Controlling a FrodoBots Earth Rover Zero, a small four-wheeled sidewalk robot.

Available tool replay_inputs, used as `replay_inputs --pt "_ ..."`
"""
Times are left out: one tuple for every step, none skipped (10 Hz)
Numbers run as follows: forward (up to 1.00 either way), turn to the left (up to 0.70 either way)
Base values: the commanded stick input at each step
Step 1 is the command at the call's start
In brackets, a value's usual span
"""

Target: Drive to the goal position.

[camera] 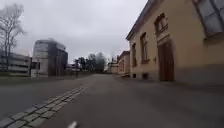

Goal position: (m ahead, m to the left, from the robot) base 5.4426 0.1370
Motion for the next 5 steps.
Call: replay_inputs --pt "1.0 0.0" --pt "1.0 0.0" --pt "1.0 0.0" --pt "1.0 0.0" --pt "1.0 0.0"
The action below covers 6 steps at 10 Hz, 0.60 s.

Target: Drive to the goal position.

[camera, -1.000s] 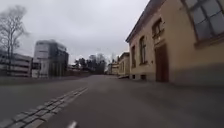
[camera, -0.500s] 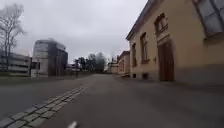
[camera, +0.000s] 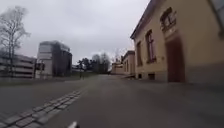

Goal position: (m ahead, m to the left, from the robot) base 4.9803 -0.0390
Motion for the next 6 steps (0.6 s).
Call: replay_inputs --pt "1.0 0.0" --pt "1.0 0.0" --pt "1.0 0.0" --pt "1.0 0.0" --pt "1.0 0.0" --pt "1.0 0.0"
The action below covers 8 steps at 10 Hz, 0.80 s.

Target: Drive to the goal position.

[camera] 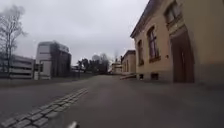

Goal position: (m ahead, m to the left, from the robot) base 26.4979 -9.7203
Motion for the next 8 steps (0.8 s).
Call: replay_inputs --pt "1.0 0.0" --pt "1.0 0.0" --pt "1.0 -0.17" --pt "1.0 -0.35" --pt "1.0 0.0" --pt "1.0 0.0" --pt "1.0 0.0" --pt "1.0 0.0"
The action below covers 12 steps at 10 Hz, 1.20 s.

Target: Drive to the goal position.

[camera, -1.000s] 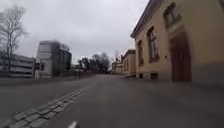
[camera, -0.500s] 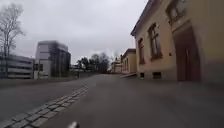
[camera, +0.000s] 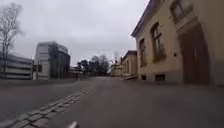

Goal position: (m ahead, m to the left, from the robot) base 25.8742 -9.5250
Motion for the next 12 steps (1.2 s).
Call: replay_inputs --pt "1.0 0.0" --pt "1.0 0.0" --pt "1.0 0.0" --pt "1.0 0.0" --pt "1.0 0.0" --pt "1.0 0.0" --pt "1.0 0.0" --pt "1.0 0.0" --pt "1.0 0.0" --pt "1.0 0.0" --pt "1.0 0.0" --pt "1.0 0.0"
